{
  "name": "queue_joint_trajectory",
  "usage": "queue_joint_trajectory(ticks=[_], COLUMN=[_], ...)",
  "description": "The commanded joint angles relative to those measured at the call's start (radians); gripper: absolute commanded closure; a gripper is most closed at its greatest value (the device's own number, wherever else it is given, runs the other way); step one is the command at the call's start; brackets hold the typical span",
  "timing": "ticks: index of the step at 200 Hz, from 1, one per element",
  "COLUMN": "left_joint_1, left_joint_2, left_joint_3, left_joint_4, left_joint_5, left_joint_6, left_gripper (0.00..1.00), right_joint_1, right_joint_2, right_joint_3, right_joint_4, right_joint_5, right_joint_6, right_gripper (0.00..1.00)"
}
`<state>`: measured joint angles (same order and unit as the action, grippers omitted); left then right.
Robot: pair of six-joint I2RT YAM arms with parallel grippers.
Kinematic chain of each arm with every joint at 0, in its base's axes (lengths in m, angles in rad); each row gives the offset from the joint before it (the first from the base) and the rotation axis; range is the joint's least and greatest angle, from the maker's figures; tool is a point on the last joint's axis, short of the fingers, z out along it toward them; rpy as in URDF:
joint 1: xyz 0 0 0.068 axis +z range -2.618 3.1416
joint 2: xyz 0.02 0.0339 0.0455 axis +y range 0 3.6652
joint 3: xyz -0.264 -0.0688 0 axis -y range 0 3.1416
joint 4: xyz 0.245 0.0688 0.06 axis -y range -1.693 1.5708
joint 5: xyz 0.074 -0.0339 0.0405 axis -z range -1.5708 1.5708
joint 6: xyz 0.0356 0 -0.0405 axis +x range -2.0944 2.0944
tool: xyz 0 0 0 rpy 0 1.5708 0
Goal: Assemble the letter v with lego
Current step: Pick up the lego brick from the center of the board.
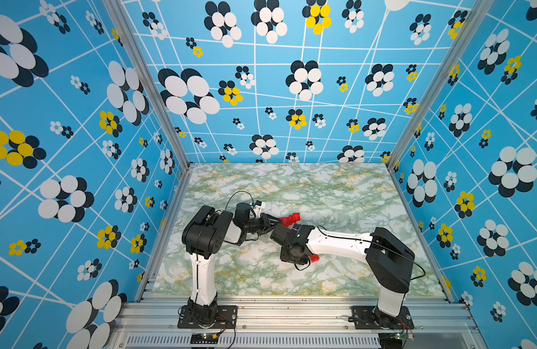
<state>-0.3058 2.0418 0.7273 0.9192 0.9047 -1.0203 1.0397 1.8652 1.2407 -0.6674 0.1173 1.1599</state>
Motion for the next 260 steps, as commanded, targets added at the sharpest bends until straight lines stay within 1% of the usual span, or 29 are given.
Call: queue_joint_trajectory(ticks=[1, 44, 78, 106, 123, 136, 164, 207, 222, 260], left_joint_1=[-0.007, -0.008, -0.009, -0.009, -0.01, -0.009, -0.01, -0.009, -0.01, -0.01], left_joint_2=[0.003, 0.005, 0.005, 0.006, 0.008, 0.008, 0.006, 0.008, 0.005, 0.009], left_joint_3=[-0.014, -0.011, -0.008, -0.008, -0.008, -0.008, -0.008, -0.009, -0.011, -0.012], left_joint_4=[-0.024, -0.023, -0.021, -0.021, -0.021, -0.021, -0.019, -0.01, -0.009, -0.001], left_joint_5=[-0.012, -0.011, -0.01, -0.011, -0.01, -0.01, -0.01, -0.01, -0.009, -0.009], left_joint_6=[0.008, 0.006, 0.005, 0.005, 0.004, 0.004, 0.003, -0.001, -0.004, -0.007], left_gripper=[0.76, 0.77, 0.77, 0.77, 0.77, 0.77, 0.77, 0.77, 0.77, 0.77], right_joint_1=[-0.002, -0.003, -0.003, -0.003, -0.004, -0.004, -0.006, -0.009, -0.009, -0.013], right_joint_2=[0.022, 0.029, 0.035, 0.042, 0.043, 0.05, 0.06, 0.061, 0.064, 0.066], right_joint_3=[0.017, 0.024, 0.051, 0.079, 0.085, 0.088, 0.095, 0.097, 0.097, 0.088], right_joint_4=[-0.002, -0.028, -0.081, -0.131, -0.135, -0.133, -0.128, -0.125, -0.124, -0.129], right_joint_5=[0.005, 0.01, 0.023, 0.041, 0.045, 0.045, 0.043, 0.045, 0.044, 0.041], right_joint_6=[0.006, -0.009, -0.044, -0.076, -0.08, -0.084, -0.085, -0.086, -0.087, -0.09], right_gripper=[0.58, 0.63, 0.64, 0.52, 0.49, 0.49, 0.54, 0.57, 0.6, 0.62])
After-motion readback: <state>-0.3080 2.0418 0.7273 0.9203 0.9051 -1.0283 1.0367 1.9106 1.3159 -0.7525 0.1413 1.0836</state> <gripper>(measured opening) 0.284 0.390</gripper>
